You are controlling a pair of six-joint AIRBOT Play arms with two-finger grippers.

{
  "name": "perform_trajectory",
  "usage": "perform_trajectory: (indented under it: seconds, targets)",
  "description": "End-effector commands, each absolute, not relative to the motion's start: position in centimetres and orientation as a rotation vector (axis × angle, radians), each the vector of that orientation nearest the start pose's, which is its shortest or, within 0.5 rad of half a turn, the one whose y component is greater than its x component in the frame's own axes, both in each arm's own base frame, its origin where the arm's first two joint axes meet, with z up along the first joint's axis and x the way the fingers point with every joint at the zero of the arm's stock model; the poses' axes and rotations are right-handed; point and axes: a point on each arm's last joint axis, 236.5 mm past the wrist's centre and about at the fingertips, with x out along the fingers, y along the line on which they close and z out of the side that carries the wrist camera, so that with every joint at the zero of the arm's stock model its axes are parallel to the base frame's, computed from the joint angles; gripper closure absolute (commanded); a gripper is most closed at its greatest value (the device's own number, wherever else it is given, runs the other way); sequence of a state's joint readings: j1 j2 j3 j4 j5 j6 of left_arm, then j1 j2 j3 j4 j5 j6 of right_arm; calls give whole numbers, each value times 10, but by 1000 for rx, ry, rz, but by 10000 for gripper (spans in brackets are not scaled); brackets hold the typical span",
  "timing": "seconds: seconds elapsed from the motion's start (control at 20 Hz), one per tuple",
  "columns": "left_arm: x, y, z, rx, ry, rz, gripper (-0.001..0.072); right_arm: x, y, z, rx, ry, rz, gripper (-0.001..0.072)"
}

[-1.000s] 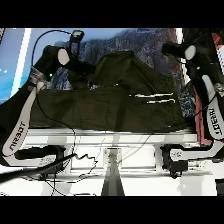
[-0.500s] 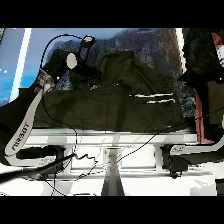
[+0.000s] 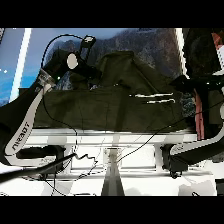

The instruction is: Fold the clothes and pants, and hang the long-sleeved shirts on hangers.

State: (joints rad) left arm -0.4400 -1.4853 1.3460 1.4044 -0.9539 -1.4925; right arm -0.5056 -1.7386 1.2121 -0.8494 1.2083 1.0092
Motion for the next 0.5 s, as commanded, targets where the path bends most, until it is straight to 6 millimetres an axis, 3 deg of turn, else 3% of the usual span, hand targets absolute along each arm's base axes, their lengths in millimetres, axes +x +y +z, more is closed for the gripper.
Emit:
perform_trajectory:
  seconds: [0.0, 0.05, 0.1, 0.2, 0.25, 0.45]
  targets:
    - [418, -232, 9, 153, 1094, -508, 689, 423, -44, -113, 597, 1258, 334, 160]
    - [418, -232, 6, 153, 1099, -507, 689, 427, -40, -112, 580, 1241, 348, 163]
    - [418, -232, 3, 154, 1108, -506, 690, 431, -37, -112, 562, 1229, 357, 214]
    - [418, -232, -6, 157, 1126, -504, 690, 434, -33, -109, 542, 1217, 373, 572]
    - [419, -233, -9, 158, 1127, -503, 690, 435, -34, -105, 534, 1210, 373, 652]
    - [426, -235, 2, 259, 1048, -572, 690, 448, -58, -73, 405, 1142, 308, 681]
